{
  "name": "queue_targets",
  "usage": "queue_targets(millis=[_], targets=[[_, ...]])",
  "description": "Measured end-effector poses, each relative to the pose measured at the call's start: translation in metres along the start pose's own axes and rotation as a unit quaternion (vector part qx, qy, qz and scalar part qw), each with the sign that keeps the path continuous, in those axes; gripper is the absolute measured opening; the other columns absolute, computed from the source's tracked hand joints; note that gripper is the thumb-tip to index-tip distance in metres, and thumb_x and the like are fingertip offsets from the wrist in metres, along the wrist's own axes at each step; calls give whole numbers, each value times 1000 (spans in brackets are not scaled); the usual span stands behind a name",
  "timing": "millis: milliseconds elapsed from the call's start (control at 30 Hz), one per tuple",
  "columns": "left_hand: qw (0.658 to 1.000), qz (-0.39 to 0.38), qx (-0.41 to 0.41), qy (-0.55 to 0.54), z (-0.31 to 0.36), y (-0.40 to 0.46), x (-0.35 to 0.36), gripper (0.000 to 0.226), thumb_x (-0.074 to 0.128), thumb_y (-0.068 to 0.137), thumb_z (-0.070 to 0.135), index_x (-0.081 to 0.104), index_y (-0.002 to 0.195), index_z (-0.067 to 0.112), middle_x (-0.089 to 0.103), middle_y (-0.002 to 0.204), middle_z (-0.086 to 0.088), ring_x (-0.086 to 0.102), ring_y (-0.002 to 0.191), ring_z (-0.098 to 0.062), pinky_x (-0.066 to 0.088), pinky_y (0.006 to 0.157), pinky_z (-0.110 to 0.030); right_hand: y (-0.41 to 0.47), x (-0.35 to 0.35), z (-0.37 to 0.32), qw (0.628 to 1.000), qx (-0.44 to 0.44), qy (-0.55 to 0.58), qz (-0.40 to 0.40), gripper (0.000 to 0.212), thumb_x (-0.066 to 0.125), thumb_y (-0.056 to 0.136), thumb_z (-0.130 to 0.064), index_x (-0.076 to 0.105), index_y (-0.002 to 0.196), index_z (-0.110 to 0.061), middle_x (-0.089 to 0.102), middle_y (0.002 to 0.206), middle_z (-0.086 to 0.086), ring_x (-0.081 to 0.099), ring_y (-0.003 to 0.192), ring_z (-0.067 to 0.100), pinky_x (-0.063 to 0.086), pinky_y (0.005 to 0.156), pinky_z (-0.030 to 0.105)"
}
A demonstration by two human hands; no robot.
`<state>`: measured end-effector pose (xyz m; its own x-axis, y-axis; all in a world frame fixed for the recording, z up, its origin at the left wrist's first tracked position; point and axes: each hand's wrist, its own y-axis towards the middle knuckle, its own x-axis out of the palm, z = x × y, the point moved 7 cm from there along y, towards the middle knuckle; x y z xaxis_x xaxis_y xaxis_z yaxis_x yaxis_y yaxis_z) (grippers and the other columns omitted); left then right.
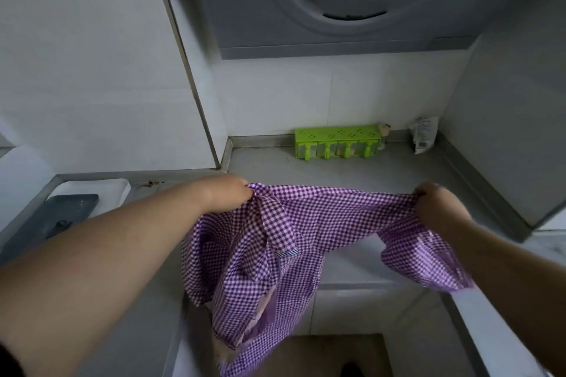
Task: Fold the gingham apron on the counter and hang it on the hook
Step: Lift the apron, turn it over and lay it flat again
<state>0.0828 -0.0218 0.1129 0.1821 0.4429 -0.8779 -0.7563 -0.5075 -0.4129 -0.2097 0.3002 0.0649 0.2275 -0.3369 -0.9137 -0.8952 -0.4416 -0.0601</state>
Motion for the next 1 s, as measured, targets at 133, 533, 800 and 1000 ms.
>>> queue_targets(millis=[133, 533, 800, 1000], targets=[[1000, 3, 19, -2, 35, 58, 5, 38, 39, 106, 41, 67, 90, 21, 71, 96, -4, 68, 89, -19, 57, 87, -39, 49, -24, 14, 998, -29, -36, 47, 19, 44, 100, -28, 62, 101, -24, 69, 101, 9, 59, 82, 28, 47, 72, 34], [998, -58, 26, -15, 147, 244, 47, 43, 36, 103, 46, 64, 123, 22, 69, 129, -4, 64, 111, -20, 51, 102, -42, 219, -18, 82, 944, 2, -328, 41, 39, 40, 98, -28, 63, 128, -17, 60, 134, 15, 54, 123, 36, 41, 104, 45], [995, -94, 15, -4, 167, 296, 86, 44, 37, 111, 40, 52, 146, 18, 57, 151, -8, 56, 132, -26, 44, 108, -39, 163, 142, -8, 917, -318, -145, -191, 49, 50, 99, -31, 43, 147, -26, 49, 148, 1, 54, 128, 27, 48, 104, 44], [998, -57, -21, -26, 120, 307, 92, 41, 37, 112, 33, 54, 145, 14, 58, 150, -12, 56, 133, -29, 43, 107, -35, 161, 198, 3, 896, -285, -228, -253, 76, 50, 95, -62, 23, 159, -33, 29, 165, -2, 43, 139, 31, 49, 104, 50]])
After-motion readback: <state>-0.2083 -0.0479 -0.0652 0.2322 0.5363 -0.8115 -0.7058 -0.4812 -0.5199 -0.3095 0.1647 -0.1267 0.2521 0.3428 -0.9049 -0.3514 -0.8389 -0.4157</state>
